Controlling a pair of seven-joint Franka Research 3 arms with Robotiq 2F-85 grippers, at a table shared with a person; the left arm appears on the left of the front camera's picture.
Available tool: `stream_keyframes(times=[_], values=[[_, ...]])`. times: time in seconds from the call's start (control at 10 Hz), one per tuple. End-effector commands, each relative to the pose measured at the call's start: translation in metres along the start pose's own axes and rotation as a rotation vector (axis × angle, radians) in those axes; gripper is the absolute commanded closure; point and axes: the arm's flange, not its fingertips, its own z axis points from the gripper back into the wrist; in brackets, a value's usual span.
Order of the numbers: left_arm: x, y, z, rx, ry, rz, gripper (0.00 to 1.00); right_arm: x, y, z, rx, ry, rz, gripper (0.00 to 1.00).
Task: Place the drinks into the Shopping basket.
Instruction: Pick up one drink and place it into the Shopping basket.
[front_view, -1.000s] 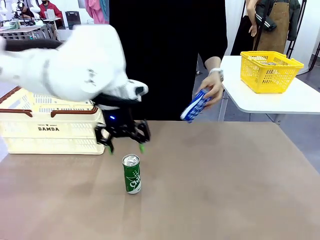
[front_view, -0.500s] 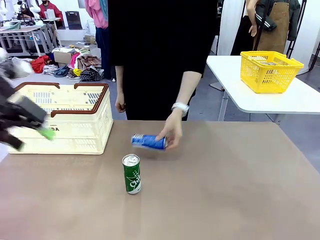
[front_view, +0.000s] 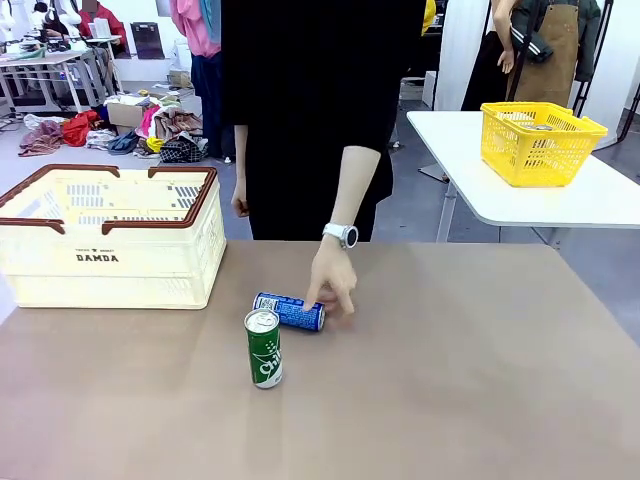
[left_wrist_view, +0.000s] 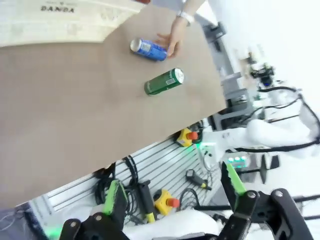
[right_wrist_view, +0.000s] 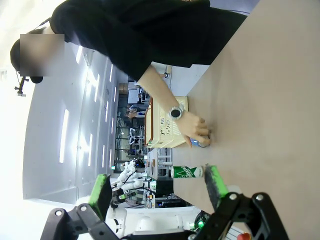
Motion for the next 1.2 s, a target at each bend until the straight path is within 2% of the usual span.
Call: stream_keyframes(times=[0.0, 0.1, 0.3, 0.5, 0.6, 0.7, 0.9, 1.0, 1.1], values=[[-0.032, 0.032, -0.087, -0.042, 0.034, -0.018, 0.0, 0.0, 0.002, 0.001, 0.007, 0.001, 0.004, 0.0], [-0.026, 0.028, -0.093, -0.041, 0.04, -0.024, 0.0, 0.0, 0.002, 0.001, 0.007, 0.001, 0.004, 0.0], [-0.005, -0.004, -0.114, 0.02, 0.084, -0.059, 0.0, 0.0, 0.002, 0.001, 0.007, 0.001, 0.004, 0.0], [0.04, -0.066, -0.164, 0.139, 0.212, -0.143, 0.0, 0.0, 0.002, 0.001, 0.007, 0.001, 0.004, 0.0], [0.067, -0.098, -0.205, 0.192, 0.296, -0.169, 0.0, 0.0, 0.002, 0.001, 0.007, 0.001, 0.004, 0.0], [0.091, -0.132, -0.264, 0.316, 0.368, -0.171, 0.0, 0.0, 0.002, 0.001, 0.007, 0.001, 0.004, 0.0], [0.102, -0.179, -0.355, 0.486, 0.459, -0.229, 0.0, 0.0, 0.002, 0.001, 0.007, 0.001, 0.004, 0.0], [0.098, -0.2, -0.389, 0.547, 0.464, -0.266, 0.0, 0.0, 0.002, 0.001, 0.007, 0.001, 0.004, 0.0], [0.098, -0.218, -0.414, 0.634, 0.425, -0.257, 0.0, 0.0, 0.002, 0.001, 0.007, 0.001, 0.004, 0.0]])
